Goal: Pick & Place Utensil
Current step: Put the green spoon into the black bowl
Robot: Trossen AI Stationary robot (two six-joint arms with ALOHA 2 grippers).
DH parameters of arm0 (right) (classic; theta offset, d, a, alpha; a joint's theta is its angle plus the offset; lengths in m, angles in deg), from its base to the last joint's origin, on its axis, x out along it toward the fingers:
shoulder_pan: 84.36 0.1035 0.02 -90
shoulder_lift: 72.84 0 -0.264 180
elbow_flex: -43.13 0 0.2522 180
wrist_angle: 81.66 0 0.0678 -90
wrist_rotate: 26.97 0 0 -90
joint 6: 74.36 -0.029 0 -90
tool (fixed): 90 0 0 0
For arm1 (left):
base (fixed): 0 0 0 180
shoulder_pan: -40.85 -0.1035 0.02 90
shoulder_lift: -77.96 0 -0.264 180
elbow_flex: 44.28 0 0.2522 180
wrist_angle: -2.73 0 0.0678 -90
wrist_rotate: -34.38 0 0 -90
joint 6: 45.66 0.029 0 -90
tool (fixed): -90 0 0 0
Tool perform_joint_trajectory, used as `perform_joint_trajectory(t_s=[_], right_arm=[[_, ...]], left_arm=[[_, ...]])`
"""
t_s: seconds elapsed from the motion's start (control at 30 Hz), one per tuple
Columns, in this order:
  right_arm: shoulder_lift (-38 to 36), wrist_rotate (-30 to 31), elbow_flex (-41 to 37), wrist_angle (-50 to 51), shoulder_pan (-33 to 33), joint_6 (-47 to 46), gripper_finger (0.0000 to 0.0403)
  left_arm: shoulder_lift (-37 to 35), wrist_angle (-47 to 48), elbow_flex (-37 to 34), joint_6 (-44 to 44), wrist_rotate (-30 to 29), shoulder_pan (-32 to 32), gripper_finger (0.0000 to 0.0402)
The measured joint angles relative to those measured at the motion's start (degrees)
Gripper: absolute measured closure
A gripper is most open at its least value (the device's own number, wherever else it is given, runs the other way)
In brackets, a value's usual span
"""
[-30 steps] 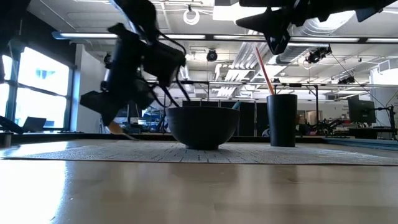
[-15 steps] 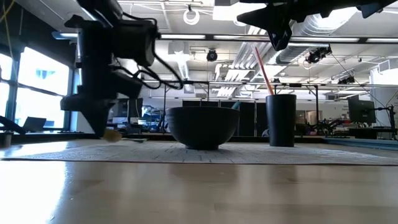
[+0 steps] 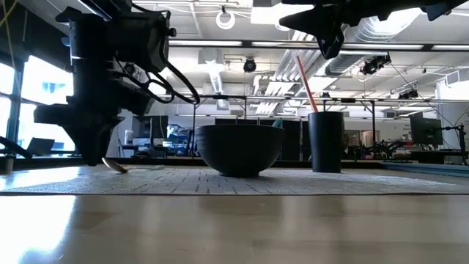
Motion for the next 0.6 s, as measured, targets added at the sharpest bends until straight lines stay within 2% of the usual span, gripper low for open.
perform_joint_trajectory(t_s=[0.13, 0.23, 0.43, 0.6], right_arm=[[0.00, 0.21, 0.00, 0.04, 0.00, -0.02, 0.0237], [0.00, 0.21, 0.00, 0.23, 0.00, -0.08, 0.0237], [0.00, 0.21, 0.00, 0.48, 0.02, -0.73, 0.0237], [0.00, 0.05, 0.00, 0.73, 0.02, -1.64, 0.0237]], left_arm=[[0.07, -0.31, 0.00, 0.45, -2.24, -0.02, 0.0246], [0.05, -2.18, 0.00, -0.88, -3.53, -1.09, 0.0221], [0.05, -2.87, 0.00, -6.29, -4.82, -8.55, 0.0217], [0.05, -2.58, 0.00, -4.03, -2.30, -12.75, 0.0230]])
